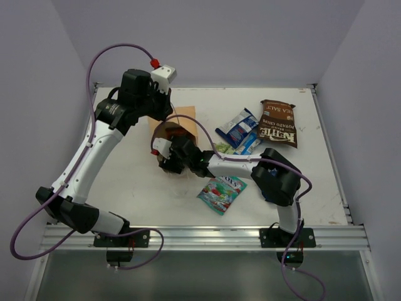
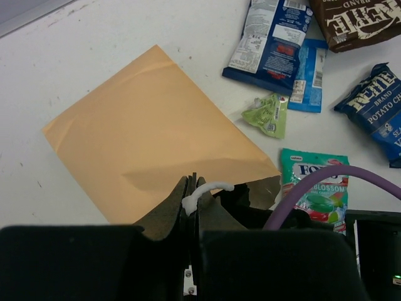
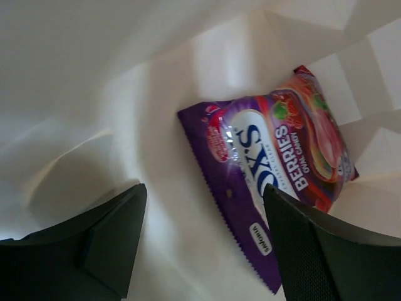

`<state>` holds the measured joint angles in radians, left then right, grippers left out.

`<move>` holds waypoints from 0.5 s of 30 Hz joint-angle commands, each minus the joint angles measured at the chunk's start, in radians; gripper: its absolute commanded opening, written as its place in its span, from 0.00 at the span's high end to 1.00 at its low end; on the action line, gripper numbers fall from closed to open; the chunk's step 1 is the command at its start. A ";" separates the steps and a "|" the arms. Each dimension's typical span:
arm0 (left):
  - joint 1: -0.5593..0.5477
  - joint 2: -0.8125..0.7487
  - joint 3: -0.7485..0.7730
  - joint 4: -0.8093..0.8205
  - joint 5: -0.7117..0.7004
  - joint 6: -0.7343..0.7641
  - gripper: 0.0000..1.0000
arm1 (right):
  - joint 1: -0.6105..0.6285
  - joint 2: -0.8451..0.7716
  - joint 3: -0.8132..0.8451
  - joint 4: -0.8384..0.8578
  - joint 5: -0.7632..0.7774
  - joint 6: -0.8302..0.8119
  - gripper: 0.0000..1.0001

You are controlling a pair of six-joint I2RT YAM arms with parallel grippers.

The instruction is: Take the snacks out of the paper bag

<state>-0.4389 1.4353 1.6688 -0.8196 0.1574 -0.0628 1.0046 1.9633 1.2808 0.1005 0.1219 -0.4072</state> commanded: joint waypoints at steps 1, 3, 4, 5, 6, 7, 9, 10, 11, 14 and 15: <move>-0.003 -0.021 0.065 0.019 0.056 -0.025 1.00 | -0.011 0.043 0.040 0.067 0.071 -0.005 0.21; -0.001 -0.023 0.065 0.019 0.060 -0.029 1.00 | -0.012 0.055 0.046 0.079 0.102 0.007 0.22; -0.003 -0.023 0.063 0.019 0.070 -0.032 1.00 | -0.015 0.063 0.054 0.082 0.110 0.013 0.22; -0.003 -0.024 0.063 0.019 0.073 -0.032 1.00 | -0.017 0.065 0.057 0.088 0.134 0.022 0.22; -0.001 -0.023 0.062 0.019 0.079 -0.035 1.00 | -0.018 0.066 0.055 0.109 0.145 0.024 0.24; -0.003 -0.023 0.062 0.019 0.086 -0.037 1.00 | -0.020 0.068 0.054 0.120 0.156 0.022 0.25; -0.003 -0.023 0.062 0.019 0.094 -0.037 1.00 | -0.024 0.078 0.058 0.137 0.191 0.022 0.26; -0.003 -0.024 0.063 0.017 0.099 -0.037 1.00 | -0.027 0.083 0.064 0.140 0.199 0.022 0.26; -0.003 -0.024 0.063 0.017 0.099 -0.037 1.00 | -0.034 0.092 0.072 0.137 0.202 0.022 0.28; -0.003 -0.027 0.065 0.016 0.103 -0.037 1.00 | -0.043 0.106 0.091 0.139 0.251 0.021 0.31; -0.003 -0.026 0.065 0.016 0.103 -0.035 1.00 | -0.046 0.108 0.094 0.143 0.265 0.019 0.33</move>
<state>-0.4389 1.4361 1.6775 -0.8303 0.1989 -0.0689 0.9894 2.0495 1.3281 0.2050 0.2943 -0.4046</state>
